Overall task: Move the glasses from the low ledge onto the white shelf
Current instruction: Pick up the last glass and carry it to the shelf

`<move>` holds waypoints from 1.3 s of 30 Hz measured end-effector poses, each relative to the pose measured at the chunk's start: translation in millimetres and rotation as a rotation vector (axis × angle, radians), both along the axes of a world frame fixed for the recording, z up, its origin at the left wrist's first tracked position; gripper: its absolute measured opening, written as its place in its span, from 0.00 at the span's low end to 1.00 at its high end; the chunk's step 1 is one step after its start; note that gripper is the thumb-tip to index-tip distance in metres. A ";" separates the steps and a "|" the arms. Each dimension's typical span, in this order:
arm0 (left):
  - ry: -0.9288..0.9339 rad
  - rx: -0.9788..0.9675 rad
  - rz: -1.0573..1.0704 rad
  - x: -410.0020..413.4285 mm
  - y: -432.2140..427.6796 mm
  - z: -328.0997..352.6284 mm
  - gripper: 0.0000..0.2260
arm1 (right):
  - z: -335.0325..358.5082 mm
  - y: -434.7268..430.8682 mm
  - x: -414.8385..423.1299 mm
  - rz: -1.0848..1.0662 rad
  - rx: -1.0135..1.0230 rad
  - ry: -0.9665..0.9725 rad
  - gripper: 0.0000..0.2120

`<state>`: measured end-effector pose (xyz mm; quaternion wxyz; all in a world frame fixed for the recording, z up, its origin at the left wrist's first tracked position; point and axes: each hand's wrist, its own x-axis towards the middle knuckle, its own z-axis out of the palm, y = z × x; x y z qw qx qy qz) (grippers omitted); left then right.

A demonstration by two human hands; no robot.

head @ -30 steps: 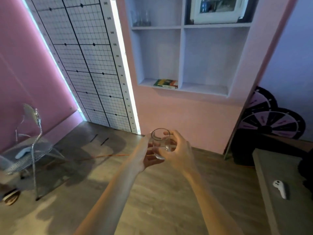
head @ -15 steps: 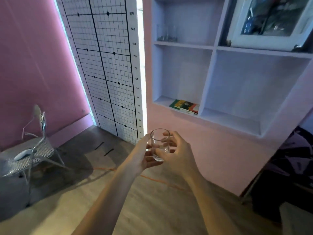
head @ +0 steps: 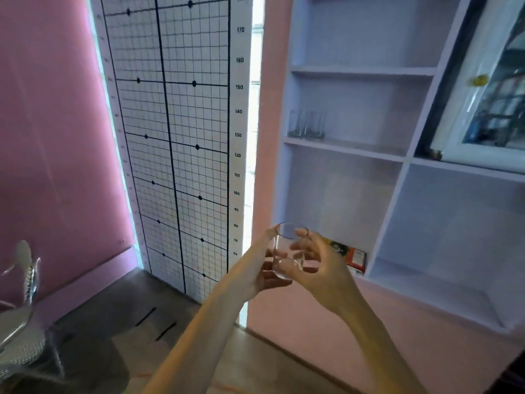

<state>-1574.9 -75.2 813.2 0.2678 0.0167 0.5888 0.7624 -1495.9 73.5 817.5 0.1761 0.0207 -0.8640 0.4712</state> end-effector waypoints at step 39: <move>0.513 0.070 0.193 -355.2 170.8 156.5 0.19 | 166.0 185.5 -421.9 -0.530 0.068 0.242 0.30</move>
